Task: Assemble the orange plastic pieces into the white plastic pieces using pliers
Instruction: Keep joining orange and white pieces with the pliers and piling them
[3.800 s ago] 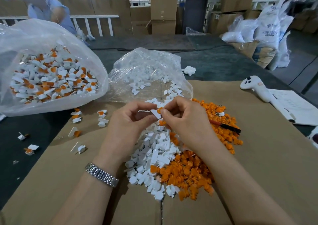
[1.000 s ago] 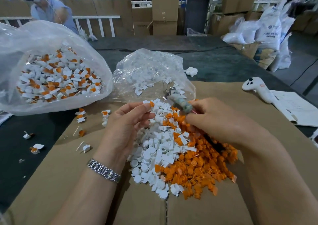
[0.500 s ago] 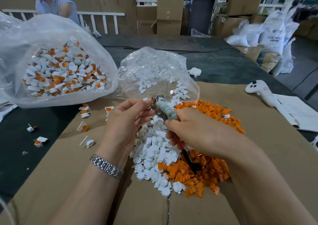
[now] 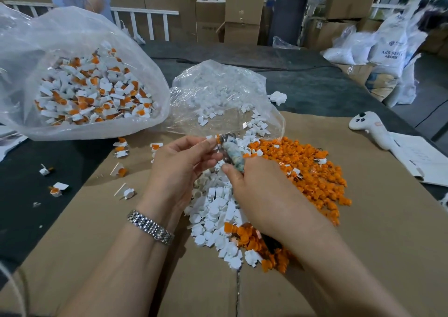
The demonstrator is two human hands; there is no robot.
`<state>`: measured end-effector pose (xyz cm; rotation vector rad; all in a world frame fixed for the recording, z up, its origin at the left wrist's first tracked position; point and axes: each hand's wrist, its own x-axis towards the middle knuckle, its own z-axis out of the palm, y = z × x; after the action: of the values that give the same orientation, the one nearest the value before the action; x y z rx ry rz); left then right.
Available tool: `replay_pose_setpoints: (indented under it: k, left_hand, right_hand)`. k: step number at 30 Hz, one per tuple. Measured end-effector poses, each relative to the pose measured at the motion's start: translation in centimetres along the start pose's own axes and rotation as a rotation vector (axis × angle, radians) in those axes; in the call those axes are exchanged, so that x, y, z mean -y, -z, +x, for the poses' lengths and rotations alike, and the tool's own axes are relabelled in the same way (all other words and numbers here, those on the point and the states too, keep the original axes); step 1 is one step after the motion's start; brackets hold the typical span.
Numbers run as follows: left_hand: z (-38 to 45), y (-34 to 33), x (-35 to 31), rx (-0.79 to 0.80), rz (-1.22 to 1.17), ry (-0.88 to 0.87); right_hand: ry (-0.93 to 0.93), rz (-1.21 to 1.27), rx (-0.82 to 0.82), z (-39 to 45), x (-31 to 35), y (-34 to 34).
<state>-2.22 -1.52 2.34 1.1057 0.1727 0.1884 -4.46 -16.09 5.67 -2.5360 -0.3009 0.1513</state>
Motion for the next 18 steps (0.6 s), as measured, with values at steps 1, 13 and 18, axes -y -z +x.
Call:
replay_pose_setpoints:
  k: [1,13,18]
  left_hand:
    - [0.0,0.0,0.0,0.0,-0.01,0.001]
    - [-0.3,1.4,-0.6,-0.208,0.321,-0.15]
    - [0.5,3.5,-1.4,-0.694,0.906,-0.365]
  right_hand:
    - [0.004,0.007,-0.006,0.0,0.0,0.0]
    - [-0.031,0.073,0.03,0.8,-3.0,5.0]
    - [-0.104,-0.136,-0.098,3.6,-6.4,4.8]
